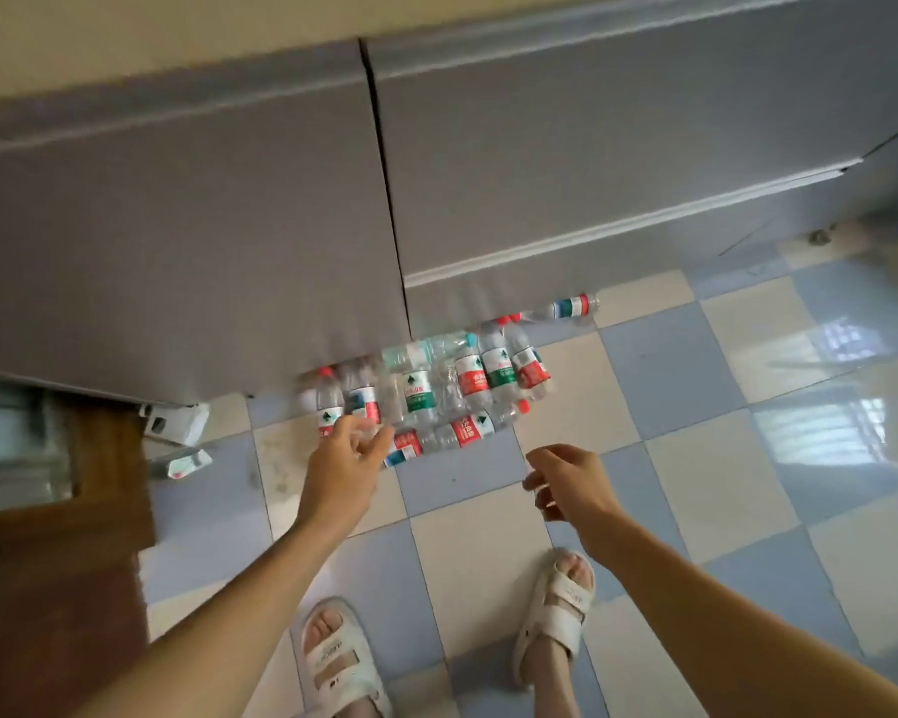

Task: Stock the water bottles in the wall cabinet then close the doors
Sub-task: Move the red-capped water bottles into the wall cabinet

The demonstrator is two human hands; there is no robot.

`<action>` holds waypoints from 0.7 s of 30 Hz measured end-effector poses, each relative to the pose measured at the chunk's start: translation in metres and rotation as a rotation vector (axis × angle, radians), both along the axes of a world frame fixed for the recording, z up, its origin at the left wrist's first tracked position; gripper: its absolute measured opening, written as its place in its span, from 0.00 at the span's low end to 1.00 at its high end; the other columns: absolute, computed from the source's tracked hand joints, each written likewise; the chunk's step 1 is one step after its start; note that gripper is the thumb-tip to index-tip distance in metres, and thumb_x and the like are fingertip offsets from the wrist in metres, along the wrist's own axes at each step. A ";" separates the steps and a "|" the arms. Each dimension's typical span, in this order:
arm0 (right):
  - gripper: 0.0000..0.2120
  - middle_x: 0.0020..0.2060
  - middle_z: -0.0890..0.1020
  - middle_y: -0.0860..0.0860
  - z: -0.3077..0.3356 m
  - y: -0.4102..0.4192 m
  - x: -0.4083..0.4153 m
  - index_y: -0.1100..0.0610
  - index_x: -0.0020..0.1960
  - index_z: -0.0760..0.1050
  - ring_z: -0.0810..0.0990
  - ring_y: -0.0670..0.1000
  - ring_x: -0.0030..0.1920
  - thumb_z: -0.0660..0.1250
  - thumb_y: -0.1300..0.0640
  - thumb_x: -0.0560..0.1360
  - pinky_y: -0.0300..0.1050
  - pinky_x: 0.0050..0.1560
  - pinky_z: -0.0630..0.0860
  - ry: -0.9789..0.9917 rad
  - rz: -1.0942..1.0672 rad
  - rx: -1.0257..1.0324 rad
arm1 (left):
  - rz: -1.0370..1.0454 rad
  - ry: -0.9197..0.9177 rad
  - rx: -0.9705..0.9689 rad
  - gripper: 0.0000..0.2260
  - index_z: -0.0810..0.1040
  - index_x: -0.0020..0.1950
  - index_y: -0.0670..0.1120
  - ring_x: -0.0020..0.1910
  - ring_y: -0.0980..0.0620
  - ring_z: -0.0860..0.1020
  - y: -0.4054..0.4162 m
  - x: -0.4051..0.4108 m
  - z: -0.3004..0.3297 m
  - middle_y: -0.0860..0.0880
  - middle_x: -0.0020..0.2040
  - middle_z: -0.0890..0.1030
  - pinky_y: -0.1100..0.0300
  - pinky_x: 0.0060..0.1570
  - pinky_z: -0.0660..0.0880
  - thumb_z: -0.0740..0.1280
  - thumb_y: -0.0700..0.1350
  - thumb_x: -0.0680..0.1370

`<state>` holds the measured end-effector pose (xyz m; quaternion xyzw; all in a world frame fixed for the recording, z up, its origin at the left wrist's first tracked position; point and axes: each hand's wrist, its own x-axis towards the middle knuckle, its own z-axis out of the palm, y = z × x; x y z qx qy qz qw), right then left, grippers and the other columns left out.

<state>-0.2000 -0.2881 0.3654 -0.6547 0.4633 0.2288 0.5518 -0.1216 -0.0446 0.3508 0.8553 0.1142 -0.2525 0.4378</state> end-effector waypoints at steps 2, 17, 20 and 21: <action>0.07 0.39 0.83 0.57 -0.057 -0.007 -0.003 0.59 0.53 0.79 0.77 0.52 0.32 0.63 0.61 0.80 0.46 0.35 0.76 0.051 0.062 0.010 | 0.059 0.060 0.053 0.14 0.73 0.59 0.50 0.30 0.52 0.77 0.000 -0.014 -0.054 0.51 0.42 0.81 0.59 0.27 0.72 0.66 0.58 0.81; 0.25 0.54 0.80 0.60 -0.384 -0.048 0.022 0.57 0.75 0.63 0.84 0.57 0.45 0.66 0.56 0.82 0.48 0.36 0.83 0.090 -0.056 0.062 | 0.671 0.326 -0.075 0.37 0.49 0.80 0.54 0.49 0.41 0.83 -0.009 -0.059 -0.383 0.43 0.62 0.78 0.44 0.50 0.83 0.69 0.55 0.80; 0.35 0.59 0.77 0.61 -0.422 -0.050 0.037 0.50 0.80 0.54 0.84 0.59 0.50 0.70 0.52 0.80 0.51 0.39 0.83 0.028 -0.216 0.085 | 0.714 0.266 -0.115 0.39 0.43 0.80 0.61 0.46 0.42 0.85 -0.010 -0.056 -0.416 0.47 0.55 0.81 0.45 0.50 0.83 0.69 0.55 0.80; 0.37 0.60 0.76 0.60 -0.432 -0.051 0.042 0.49 0.80 0.53 0.84 0.59 0.51 0.70 0.51 0.79 0.51 0.41 0.83 0.011 -0.246 0.084 | 0.752 0.249 -0.131 0.40 0.44 0.79 0.61 0.45 0.43 0.85 -0.010 -0.056 -0.425 0.48 0.55 0.81 0.45 0.49 0.84 0.70 0.54 0.80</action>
